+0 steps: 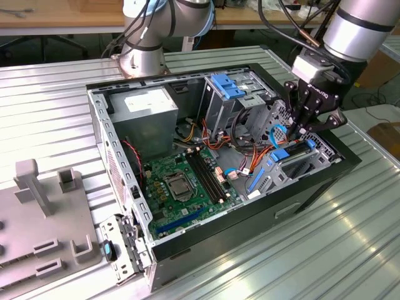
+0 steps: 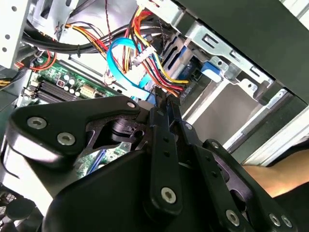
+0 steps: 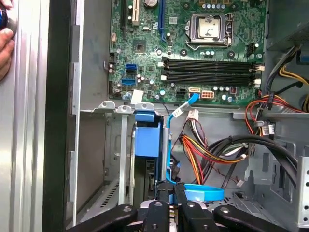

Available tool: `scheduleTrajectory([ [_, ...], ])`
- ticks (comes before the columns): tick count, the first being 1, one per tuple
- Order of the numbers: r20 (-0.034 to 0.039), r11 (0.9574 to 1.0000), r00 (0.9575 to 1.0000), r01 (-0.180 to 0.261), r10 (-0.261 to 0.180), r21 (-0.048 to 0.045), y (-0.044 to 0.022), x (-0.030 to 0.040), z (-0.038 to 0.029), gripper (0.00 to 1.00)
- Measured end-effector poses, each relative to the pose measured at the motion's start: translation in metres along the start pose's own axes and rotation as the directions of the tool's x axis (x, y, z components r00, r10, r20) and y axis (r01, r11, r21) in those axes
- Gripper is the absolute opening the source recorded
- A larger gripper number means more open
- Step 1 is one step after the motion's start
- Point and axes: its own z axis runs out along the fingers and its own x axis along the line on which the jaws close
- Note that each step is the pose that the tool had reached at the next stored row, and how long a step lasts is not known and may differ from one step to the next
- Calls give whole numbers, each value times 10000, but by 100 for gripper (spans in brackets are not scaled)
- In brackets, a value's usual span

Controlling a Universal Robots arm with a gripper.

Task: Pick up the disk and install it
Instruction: 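Insert the second disk wire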

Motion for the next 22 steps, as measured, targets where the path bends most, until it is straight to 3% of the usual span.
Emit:
scheduleTrajectory([
  [5,218,10000,9998,-2,2,14,28,135,9,16],
  [9,282,10000,9996,2,-3,20,71,141,8,16],
  [22,316,10000,9995,-19,19,21,63,190,15,16],
])
